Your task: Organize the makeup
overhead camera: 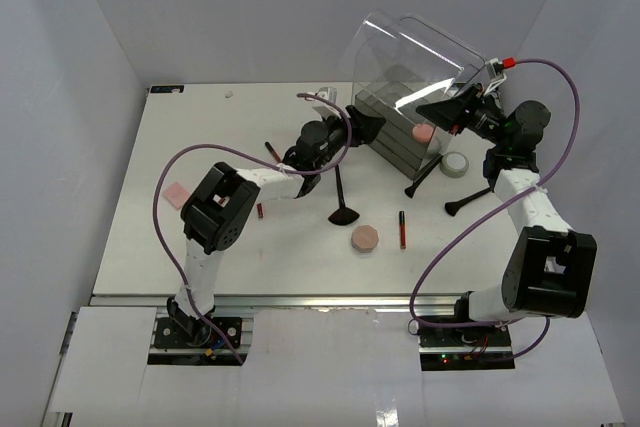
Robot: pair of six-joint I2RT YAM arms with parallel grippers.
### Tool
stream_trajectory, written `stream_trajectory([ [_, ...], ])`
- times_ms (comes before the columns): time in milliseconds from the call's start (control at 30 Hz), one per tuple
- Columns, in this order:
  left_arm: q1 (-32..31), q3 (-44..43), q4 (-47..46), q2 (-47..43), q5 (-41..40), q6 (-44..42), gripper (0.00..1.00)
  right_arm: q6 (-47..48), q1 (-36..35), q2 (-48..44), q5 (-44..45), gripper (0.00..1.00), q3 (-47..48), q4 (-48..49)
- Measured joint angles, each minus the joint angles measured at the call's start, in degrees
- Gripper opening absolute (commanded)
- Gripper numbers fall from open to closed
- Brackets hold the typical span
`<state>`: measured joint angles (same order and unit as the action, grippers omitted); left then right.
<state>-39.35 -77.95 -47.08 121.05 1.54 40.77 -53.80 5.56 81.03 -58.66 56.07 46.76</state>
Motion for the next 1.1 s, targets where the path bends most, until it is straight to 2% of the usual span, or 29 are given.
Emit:
stream_trajectory([
  [133, 0.1, 3.1, -1.7, -2.8, 0.0, 0.4, 0.83, 2.1, 0.0, -0.4, -0.1, 0.13, 0.0, -2.1],
  [333, 0.7, 2.5, -1.9, -5.2, 0.3, 0.4, 0.83, 6.8, 0.0, -1.5, 0.0, 0.14, 0.0, -6.9],
  [533, 1.4, 1.6, -1.3, -6.9, 1.0, -0.1, 0.84, 11.7, 0.0, -2.5, 0.2, 0.19, 0.4, -11.7],
  [633, 1.7, 1.6, -0.9, -7.1, 1.4, -0.3, 0.84, 13.9, -0.1, -3.3, 0.0, 0.27, 0.8, -13.6],
  [700, 1.8, 1.2, -0.4, -7.1, 2.4, -0.2, 0.84, 15.7, -0.1, -3.9, -0.2, 0.37, 0.8, -15.0],
  [767, 2.0, 0.6, 0.1, -7.1, 3.5, -0.2, 0.84, 17.1, -0.1, -4.4, -0.5, 0.54, 0.8, -16.4],
  [900, 2.2, -0.7, 0.3, -7.1, 5.4, 0.1, 0.84, 21.0, -0.3, -5.6, -1.4, 0.70, 0.9, -20.3],
  [967, 2.3, -1.2, 0.4, -7.1, 6.3, 0.3, 0.84, 24.4, -0.5, -6.4, -1.5, 0.82, 1.0, -23.7],
  [1100, 2.5, -1.8, 0.9, -7.2, 7.9, 0.6, 0.84, 33.0, -0.5, -9.4, -1.5, 0.89, 1.0, -32.3],
])
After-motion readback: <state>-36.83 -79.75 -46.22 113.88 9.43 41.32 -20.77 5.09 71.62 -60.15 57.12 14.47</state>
